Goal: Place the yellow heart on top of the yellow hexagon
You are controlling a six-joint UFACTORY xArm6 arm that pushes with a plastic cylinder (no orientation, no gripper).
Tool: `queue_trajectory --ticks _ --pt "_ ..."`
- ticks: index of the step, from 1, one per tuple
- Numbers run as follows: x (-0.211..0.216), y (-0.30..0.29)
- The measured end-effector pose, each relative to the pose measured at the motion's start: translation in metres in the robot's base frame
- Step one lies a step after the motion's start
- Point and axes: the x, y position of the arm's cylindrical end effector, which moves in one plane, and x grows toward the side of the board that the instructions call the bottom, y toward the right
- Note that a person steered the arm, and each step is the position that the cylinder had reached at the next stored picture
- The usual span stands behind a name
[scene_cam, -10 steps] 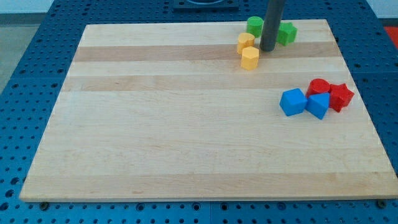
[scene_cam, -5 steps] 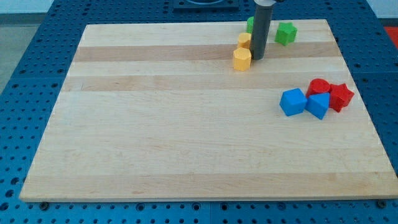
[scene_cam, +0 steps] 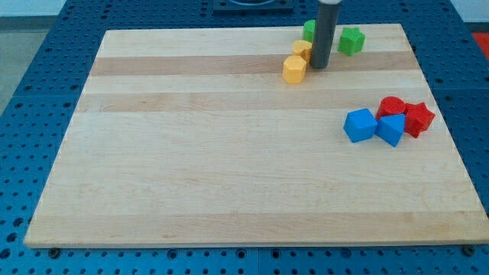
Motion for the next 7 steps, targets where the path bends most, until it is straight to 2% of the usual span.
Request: queue_trajectory --ticks 6,7 --pt "-0.003 -0.019" --pt "0.032 0.016"
